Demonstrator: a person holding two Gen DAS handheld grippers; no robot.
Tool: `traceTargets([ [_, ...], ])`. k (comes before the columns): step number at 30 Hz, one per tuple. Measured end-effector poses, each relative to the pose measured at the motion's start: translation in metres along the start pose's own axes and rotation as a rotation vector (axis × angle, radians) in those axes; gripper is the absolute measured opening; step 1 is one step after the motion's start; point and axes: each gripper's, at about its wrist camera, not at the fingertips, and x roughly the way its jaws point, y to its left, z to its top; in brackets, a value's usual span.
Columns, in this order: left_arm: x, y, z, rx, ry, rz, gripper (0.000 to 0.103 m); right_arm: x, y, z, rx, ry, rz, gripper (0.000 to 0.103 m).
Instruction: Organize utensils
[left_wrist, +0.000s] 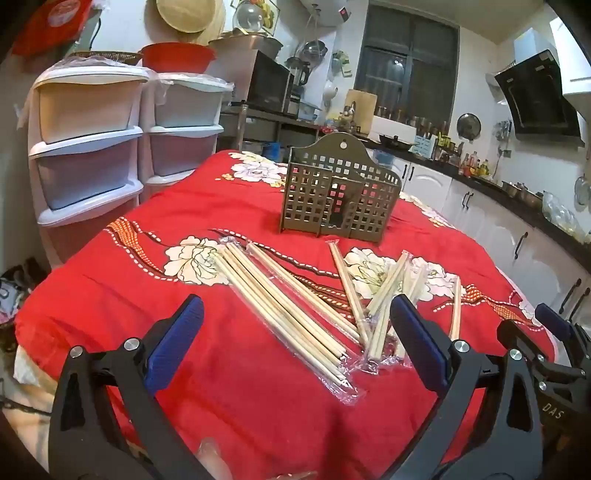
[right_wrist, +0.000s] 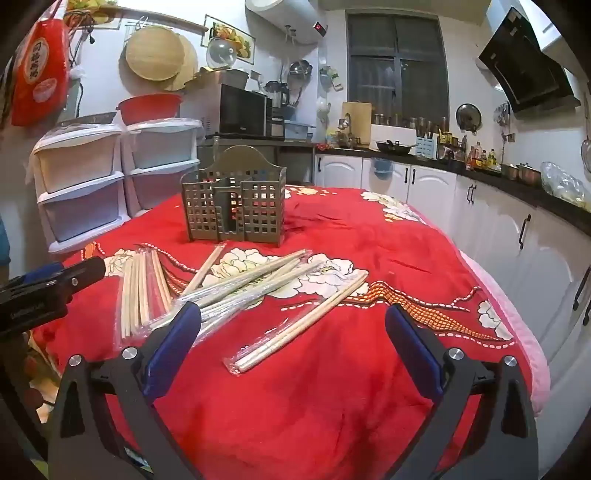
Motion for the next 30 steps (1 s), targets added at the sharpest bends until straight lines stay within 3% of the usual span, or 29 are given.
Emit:
traceTargets([
  [1, 0.0031, 0.0012, 0.0008, -0.016, 0.036, -0.003, 0.093, 0.0003, 0.0, 0.0001, -0.004, 0.004, -0.006, 0.097],
  [30, -0.0003, 0.0013, 0.0016, -0.002, 0.008, -0.012, 0.093, -0.0007, 0.0, 0.0004, -0.003, 0.006, 0.002, 0.097],
])
